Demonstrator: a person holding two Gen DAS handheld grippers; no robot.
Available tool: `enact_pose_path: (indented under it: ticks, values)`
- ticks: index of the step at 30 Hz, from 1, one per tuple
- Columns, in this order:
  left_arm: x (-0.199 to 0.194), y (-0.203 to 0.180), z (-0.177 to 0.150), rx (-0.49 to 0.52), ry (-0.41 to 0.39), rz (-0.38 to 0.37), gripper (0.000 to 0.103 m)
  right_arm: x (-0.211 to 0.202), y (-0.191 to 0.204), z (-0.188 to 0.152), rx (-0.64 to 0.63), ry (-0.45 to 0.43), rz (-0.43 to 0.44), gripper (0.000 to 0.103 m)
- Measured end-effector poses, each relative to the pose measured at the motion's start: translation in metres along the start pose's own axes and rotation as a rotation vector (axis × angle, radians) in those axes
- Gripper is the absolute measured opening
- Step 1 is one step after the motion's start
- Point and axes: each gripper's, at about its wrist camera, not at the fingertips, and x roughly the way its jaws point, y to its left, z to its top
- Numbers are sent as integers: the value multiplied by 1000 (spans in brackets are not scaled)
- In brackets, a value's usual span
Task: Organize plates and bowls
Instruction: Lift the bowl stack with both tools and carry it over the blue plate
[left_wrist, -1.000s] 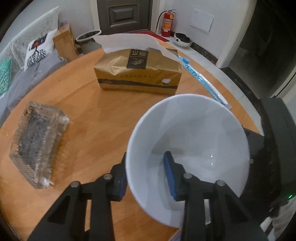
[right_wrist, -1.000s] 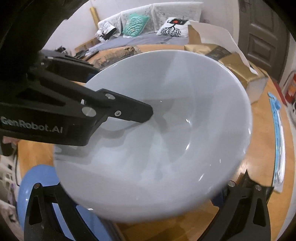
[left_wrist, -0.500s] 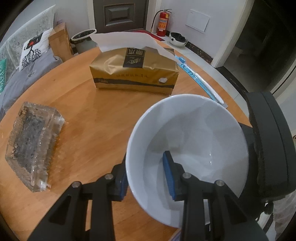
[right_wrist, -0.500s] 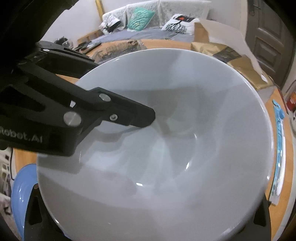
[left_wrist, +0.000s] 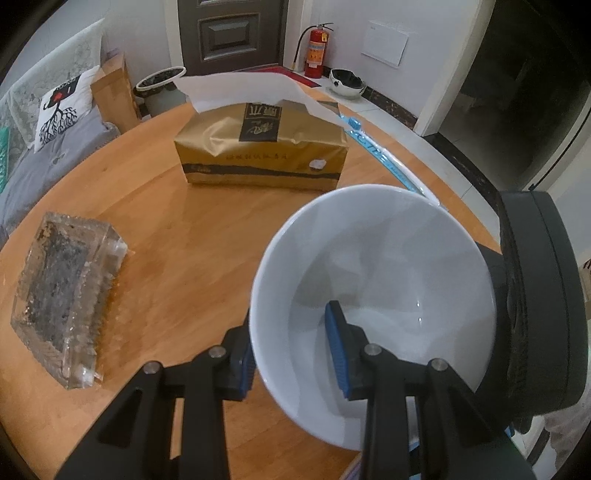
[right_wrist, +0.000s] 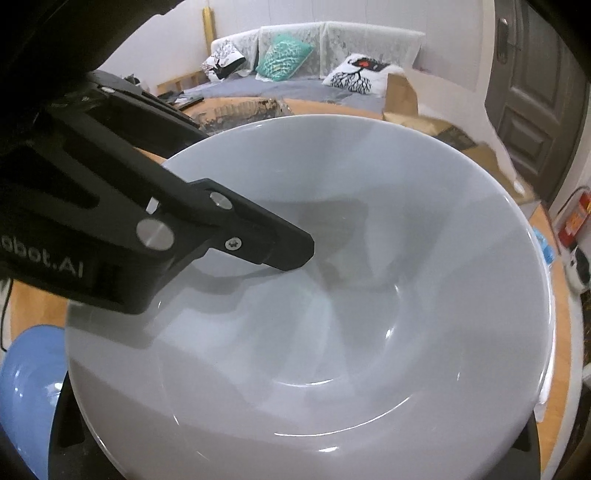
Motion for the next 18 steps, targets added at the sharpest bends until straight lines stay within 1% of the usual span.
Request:
enact_pose_path:
  ticks: [4,8,18]
  values:
    - [-8,-7,0,24,-17,15,31,-3,-1,5,3,-20,2,101]
    - [-21,-14,2,47,-37,25,31,-17,1,3,6,-57,-12,101]
    - [-48,-30,3,88,-63,55,31,-45,11,4,32,-96,-31,101]
